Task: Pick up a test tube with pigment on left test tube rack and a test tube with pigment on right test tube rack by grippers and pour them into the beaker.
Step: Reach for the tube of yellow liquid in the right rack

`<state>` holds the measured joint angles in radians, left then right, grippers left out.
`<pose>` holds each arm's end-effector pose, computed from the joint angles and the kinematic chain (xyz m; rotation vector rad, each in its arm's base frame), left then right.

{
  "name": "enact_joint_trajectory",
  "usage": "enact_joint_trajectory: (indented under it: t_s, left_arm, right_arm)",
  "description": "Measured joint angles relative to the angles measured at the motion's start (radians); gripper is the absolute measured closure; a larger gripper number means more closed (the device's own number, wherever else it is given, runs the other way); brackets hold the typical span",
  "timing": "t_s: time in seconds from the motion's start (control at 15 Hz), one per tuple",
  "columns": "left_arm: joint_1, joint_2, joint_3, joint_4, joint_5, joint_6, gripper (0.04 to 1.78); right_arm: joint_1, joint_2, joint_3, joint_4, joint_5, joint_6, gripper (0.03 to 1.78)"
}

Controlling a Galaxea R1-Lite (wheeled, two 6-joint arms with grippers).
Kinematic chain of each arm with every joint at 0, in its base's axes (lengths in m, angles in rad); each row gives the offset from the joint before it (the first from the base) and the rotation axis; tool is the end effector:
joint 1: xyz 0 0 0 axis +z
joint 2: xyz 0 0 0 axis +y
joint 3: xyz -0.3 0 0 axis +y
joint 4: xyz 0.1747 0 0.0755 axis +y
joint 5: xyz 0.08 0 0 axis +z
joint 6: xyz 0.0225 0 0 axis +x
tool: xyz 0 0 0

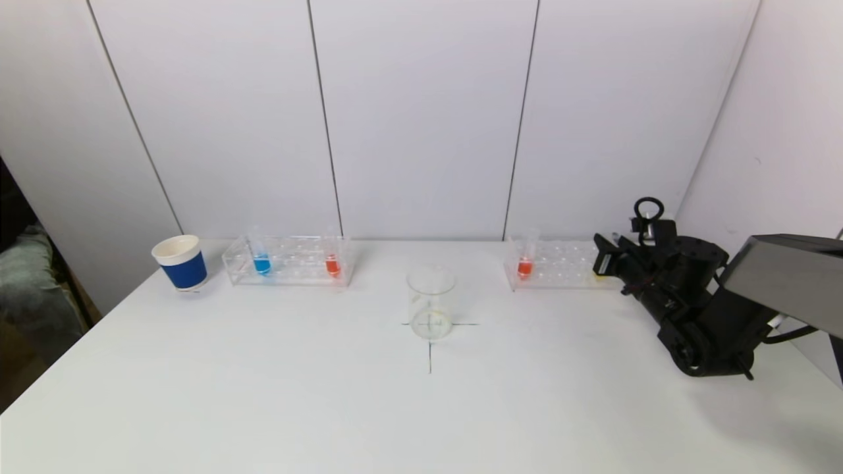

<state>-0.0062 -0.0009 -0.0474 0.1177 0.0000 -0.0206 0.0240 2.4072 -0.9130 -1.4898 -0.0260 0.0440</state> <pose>-0.0269 0.0002 0.0765 -0.0204 0.0695 -0.0055 0.4137 0.0093 0.0322 0.0439 0.0044 -0.0021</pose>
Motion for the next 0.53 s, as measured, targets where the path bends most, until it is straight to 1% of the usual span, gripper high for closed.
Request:
enact_joint_trajectory:
  t_s: [0.53]
  left_arm:
    - [0.000, 0.000, 0.000, 0.000, 0.000, 0.000, 0.06]
  right_arm:
    - [0.000, 0.000, -0.001, 0.000, 0.000, 0.000, 1.35]
